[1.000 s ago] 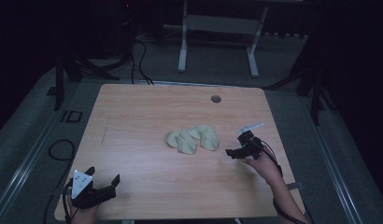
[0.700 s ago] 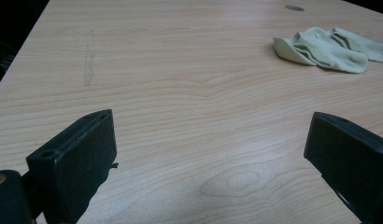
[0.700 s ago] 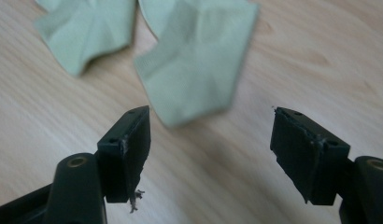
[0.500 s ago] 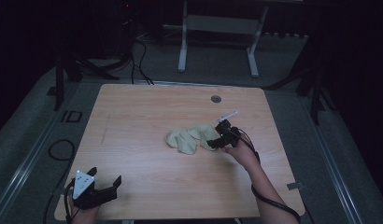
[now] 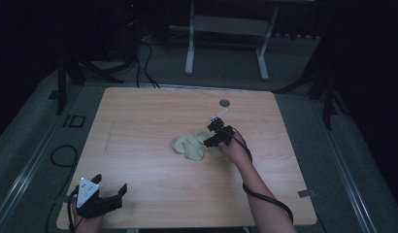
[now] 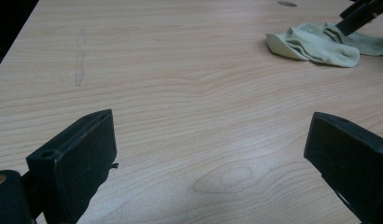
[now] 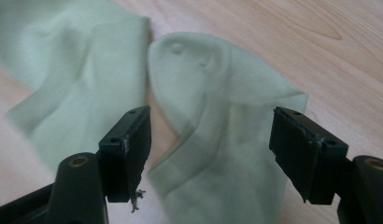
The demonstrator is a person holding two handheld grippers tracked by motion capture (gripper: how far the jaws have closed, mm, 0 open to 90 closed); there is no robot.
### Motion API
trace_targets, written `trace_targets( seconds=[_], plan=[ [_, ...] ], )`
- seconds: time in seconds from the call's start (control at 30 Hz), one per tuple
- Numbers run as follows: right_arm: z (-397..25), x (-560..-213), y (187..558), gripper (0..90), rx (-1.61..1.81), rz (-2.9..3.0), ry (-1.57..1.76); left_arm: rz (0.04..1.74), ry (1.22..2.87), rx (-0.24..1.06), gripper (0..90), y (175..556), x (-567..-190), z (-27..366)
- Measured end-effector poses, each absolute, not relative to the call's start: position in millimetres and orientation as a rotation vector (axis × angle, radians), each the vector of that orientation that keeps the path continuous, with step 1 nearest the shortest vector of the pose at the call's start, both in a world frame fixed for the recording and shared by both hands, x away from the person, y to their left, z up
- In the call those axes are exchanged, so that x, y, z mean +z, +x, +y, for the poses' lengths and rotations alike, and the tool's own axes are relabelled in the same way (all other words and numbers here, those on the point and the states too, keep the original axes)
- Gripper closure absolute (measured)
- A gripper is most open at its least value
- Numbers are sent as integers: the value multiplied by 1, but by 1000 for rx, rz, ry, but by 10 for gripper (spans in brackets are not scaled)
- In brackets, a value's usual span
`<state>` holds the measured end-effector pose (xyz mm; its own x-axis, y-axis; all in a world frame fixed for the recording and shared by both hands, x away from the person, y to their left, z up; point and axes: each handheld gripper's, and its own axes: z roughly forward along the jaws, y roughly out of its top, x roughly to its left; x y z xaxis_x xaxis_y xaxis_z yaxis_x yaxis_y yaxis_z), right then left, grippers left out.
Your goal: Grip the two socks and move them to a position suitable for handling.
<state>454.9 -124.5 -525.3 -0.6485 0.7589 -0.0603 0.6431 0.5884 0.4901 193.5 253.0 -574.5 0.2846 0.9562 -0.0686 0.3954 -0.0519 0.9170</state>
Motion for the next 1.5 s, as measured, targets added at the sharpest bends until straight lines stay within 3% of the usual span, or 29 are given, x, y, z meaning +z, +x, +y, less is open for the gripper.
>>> trace_targets(
  seconds=[0.13, 0.27, 0.33, 0.4, 0.47, 1.03, 1.5],
  plan=[
    [-120, -532, 460, 348, 592, 2554, 1162, 1268, 1613, 752, 23, 193, -575, 254],
    [-120, -538, 461, 507, 545, 2568, 1176, 1269, 1621, 751, 23, 193, -575, 254],
    [-122, -537, 460, 663, 538, 2540, 1199, 1270, 1622, 749, 23, 194, -575, 253],
    [-124, -537, 461, 765, 513, 2535, 1187, 1270, 1622, 749, 23, 194, -575, 254],
    [-124, -536, 462, 801, 507, 2541, 1178, 1271, 1622, 748, 23, 194, -575, 254],
    [-142, -483, 437, 818, 610, 2522, 1139, 1271, 1630, 748, 23, 195, -576, 252],
    [-172, -452, 367, 818, 782, 2514, 993, 1272, 1642, 752, 23, 195, -576, 251]
  ],
)
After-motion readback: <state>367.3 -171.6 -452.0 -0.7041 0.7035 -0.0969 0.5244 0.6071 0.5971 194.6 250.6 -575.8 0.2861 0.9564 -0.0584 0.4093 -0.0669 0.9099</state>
